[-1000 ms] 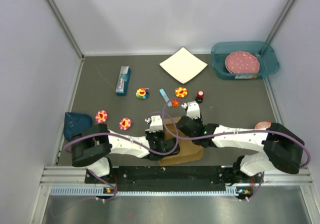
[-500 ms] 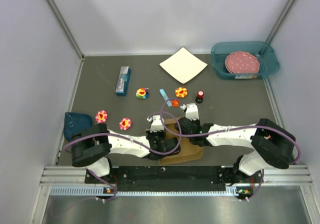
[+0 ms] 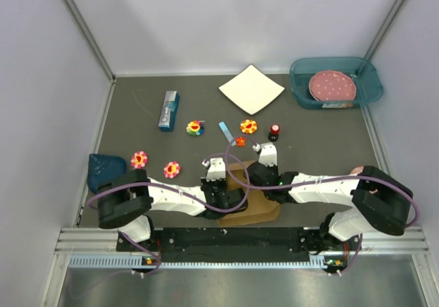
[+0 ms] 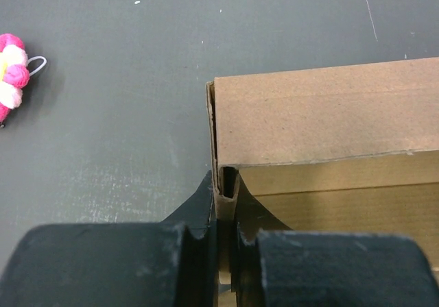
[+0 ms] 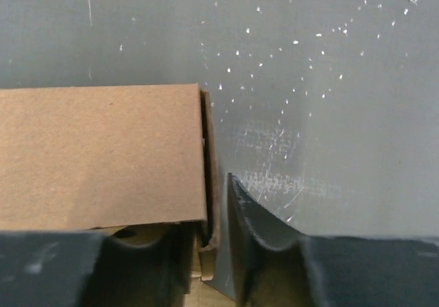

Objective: Fold the paper box

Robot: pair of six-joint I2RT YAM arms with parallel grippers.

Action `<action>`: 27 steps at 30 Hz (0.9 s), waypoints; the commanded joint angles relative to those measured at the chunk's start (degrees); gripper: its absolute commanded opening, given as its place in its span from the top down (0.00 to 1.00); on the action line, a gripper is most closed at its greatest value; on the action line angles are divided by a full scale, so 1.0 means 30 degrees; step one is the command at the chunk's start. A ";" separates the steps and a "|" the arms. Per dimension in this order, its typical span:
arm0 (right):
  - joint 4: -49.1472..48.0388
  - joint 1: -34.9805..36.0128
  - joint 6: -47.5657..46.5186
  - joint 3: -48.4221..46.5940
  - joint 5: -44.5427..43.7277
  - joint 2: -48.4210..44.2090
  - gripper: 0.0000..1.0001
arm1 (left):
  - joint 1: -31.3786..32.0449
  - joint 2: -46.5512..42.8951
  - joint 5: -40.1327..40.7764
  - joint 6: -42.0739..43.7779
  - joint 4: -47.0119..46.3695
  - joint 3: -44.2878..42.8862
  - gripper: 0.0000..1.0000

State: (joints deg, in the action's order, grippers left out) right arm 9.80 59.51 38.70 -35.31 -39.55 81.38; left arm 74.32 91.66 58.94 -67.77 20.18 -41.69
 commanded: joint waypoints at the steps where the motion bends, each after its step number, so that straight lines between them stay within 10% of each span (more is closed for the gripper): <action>1: 0.0803 -0.0089 0.0313 0.0256 -0.0263 -0.1547 0.68 | 0.0186 0.0151 -0.1218 0.0353 0.0625 -0.0253 1.00; 15: 0.0894 -0.0821 -0.0770 -0.0945 -0.0762 -0.2345 0.62 | 0.0186 0.0063 -0.1364 0.0411 0.0625 -0.0136 1.00; 27: -0.1187 -0.1173 -0.1064 -0.0711 0.0175 -0.1083 1.00 | 0.0215 0.0005 -0.1482 0.0441 0.0654 -0.0194 1.00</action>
State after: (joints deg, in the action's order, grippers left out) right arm 8.43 57.14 35.66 -36.12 -39.27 76.82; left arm 74.39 91.66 58.11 -67.42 20.14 -42.04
